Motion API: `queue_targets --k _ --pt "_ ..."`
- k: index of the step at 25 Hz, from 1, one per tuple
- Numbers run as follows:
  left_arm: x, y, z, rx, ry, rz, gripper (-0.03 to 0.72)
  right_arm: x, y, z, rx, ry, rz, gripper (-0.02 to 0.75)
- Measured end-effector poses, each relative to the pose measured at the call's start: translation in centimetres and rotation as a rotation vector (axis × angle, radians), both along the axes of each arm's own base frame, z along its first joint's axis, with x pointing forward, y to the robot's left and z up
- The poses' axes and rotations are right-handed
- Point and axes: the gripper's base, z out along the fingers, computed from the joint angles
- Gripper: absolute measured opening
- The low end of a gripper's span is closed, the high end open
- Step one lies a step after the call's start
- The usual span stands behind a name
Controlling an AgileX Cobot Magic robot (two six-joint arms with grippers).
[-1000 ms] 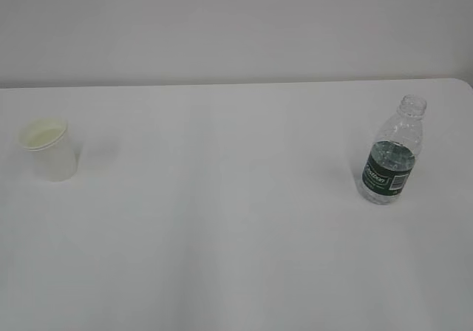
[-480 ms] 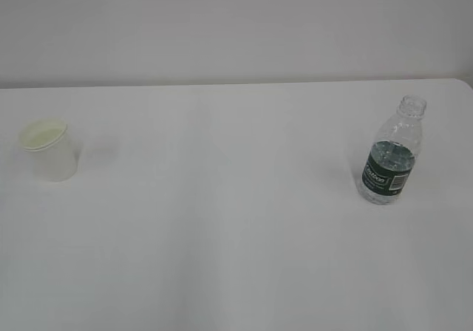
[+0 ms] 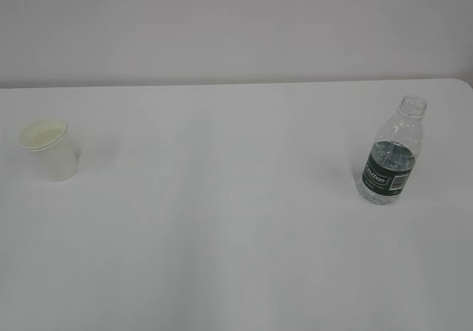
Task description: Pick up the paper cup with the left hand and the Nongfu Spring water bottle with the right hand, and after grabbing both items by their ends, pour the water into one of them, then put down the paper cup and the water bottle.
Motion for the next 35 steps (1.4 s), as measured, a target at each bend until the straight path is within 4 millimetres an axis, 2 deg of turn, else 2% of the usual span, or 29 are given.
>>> queue_targets --k 3,4,21,22,23,28,35 --pt "0.00 0.00 0.00 0.000 0.000 0.000 0.378 -0.58 -0.13 -0.05 0.009 -0.036 0.002 0.588" --pt "0.00 0.00 0.00 0.000 0.000 0.000 0.400 -0.62 -0.13 -0.06 0.009 -0.036 0.002 0.588" --pt "0.00 0.00 0.00 0.000 0.000 -0.001 0.377 -0.81 0.68 -0.12 0.090 -0.018 0.058 0.588" --pt "0.00 0.00 0.00 0.000 0.000 -0.001 0.420 -0.81 0.68 -0.12 0.090 -0.018 0.058 0.588" --pt "0.00 0.00 0.00 0.000 0.000 -0.001 0.405 -0.81 0.68 -0.12 0.090 -0.018 0.058 0.588" --pt "0.01 0.03 0.00 0.000 0.000 0.072 0.363 -0.81 0.68 -0.12 0.090 -0.018 0.058 0.588" --pt "0.03 0.09 0.00 0.000 0.000 0.192 0.357 -0.80 0.63 -0.12 0.086 -0.020 0.055 0.588"
